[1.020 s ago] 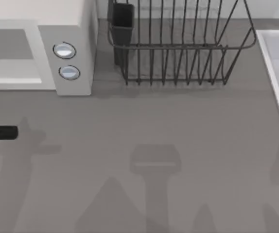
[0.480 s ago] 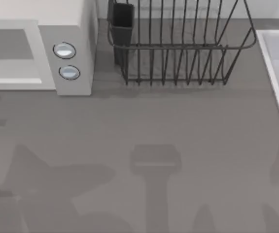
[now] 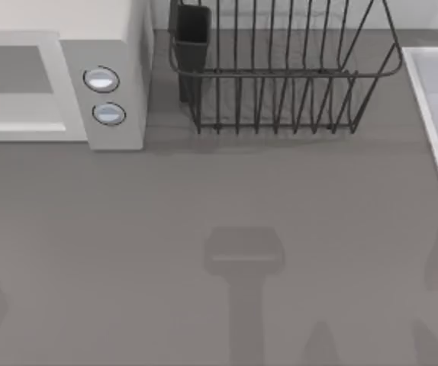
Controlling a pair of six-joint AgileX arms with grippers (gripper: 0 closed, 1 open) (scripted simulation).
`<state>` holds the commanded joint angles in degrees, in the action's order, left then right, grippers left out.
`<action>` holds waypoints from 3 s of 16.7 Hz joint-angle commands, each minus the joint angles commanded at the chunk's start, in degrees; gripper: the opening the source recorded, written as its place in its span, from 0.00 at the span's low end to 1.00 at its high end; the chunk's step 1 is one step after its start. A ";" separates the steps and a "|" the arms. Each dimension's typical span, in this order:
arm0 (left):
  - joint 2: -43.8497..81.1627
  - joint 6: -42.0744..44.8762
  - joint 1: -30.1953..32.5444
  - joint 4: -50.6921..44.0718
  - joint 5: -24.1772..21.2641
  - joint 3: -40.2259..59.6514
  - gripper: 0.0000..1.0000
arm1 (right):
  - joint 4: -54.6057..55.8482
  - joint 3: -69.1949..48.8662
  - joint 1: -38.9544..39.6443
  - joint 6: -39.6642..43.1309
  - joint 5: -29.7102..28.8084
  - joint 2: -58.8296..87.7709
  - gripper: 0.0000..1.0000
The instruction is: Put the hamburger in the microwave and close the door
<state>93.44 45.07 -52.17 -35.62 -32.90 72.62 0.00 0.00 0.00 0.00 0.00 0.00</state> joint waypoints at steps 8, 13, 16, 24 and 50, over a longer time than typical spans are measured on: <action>7.64 8.01 -8.11 -8.31 -5.66 7.53 0.00 | 0.00 0.00 0.00 0.00 0.00 0.00 1.00; 7.70 7.84 -7.80 -7.30 -5.65 6.65 0.00 | 0.00 0.00 0.00 0.00 0.00 0.00 1.00; 9.58 7.95 -7.90 -1.57 -5.67 2.61 0.00 | 0.00 0.00 0.00 0.00 0.00 0.00 1.00; 14.49 8.30 -8.27 13.57 -5.80 -7.68 0.00 | 0.00 0.00 0.00 0.00 0.00 0.00 1.00; -17.40 -15.21 15.10 28.15 5.96 -41.94 0.00 | 0.00 0.00 0.00 0.00 0.00 0.00 1.00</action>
<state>76.05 29.87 -37.07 -7.47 -26.94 30.68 0.00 0.00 0.00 0.00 0.00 0.00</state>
